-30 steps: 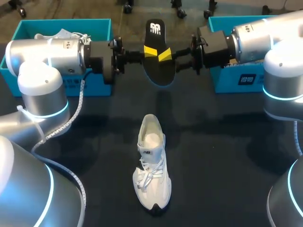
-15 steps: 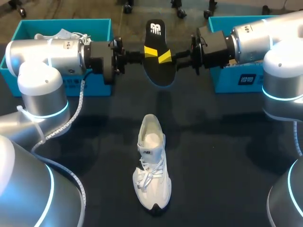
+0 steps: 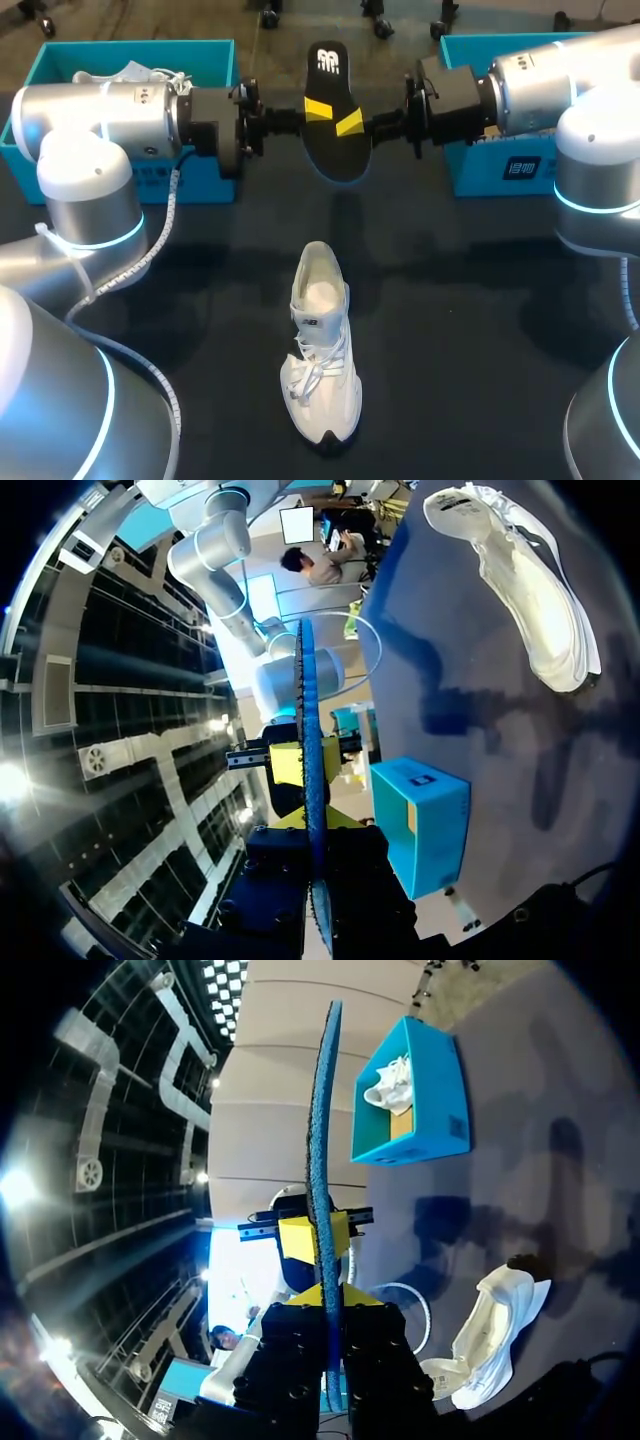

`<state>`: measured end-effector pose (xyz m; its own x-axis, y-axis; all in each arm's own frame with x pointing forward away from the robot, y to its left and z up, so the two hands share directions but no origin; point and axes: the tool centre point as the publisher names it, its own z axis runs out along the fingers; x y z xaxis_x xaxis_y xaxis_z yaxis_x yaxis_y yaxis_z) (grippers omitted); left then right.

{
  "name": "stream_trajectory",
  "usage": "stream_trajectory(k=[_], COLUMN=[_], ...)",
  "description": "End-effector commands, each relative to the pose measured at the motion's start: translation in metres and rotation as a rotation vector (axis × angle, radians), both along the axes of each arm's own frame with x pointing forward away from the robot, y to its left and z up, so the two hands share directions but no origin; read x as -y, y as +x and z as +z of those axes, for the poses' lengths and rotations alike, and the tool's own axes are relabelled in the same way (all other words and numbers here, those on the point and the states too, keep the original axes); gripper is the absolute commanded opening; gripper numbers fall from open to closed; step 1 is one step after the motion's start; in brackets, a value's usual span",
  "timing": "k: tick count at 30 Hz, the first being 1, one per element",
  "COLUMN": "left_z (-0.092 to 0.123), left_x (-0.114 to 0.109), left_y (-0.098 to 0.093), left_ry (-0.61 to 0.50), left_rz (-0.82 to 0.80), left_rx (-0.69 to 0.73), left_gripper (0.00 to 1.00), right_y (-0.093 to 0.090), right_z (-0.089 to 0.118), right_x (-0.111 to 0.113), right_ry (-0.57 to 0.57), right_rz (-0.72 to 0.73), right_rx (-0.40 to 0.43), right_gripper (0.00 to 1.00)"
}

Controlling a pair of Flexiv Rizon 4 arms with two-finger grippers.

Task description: Take the shoe out of the shoebox, open the shoe tongue, remove and reinsert the insole, then place the shoe into the shoebox

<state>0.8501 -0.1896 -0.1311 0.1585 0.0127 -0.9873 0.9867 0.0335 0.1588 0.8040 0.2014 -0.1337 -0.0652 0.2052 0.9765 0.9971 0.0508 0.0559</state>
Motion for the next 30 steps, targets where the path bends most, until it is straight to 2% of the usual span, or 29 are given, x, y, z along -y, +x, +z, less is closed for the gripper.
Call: stream_trajectory(k=[1,2,3,4,8,11,14,27,30], left_z=[-0.001,-0.001,-0.001,-0.001,0.004,0.006,0.008,0.008,0.014], left_x=[0.001,0.001,0.001,0.000,-0.003,-0.011,-0.022,-0.022,-0.025], left_y=[0.001,0.001,0.001,0.000,-0.004,-0.008,-0.012,-0.012,-0.014], left_ry=[0.004,0.005,0.005,0.005,0.091,0.206,0.278,0.278,0.334], left_rz=[-0.003,-0.006,-0.006,-0.015,0.007,0.049,0.080,0.080,0.135], left_rx=[0.000,-0.009,-0.010,-0.026,-0.143,-0.233,-0.213,-0.213,-0.264], left_gripper=[0.00,0.46,0.84,1.00,1.00,1.00,1.00,1.00,1.00], right_y=[0.000,0.000,0.000,0.000,-0.002,-0.003,-0.003,-0.003,-0.002], right_z=[0.000,-0.001,-0.001,-0.001,-0.003,-0.005,-0.006,-0.006,-0.006], right_x=[-0.001,0.001,0.001,0.001,0.007,0.014,0.019,0.019,0.021], right_ry=[-0.005,-0.003,-0.002,-0.001,0.008,0.018,0.040,0.040,0.029], right_rz=[-0.008,-0.014,-0.014,-0.017,-0.033,-0.051,-0.045,-0.045,-0.053], right_rx=[0.005,0.014,0.015,0.023,0.065,0.102,0.129,0.129,0.122], right_gripper=[0.00,0.00,0.00,0.00,0.00,0.00,0.00,0.00,0.00])
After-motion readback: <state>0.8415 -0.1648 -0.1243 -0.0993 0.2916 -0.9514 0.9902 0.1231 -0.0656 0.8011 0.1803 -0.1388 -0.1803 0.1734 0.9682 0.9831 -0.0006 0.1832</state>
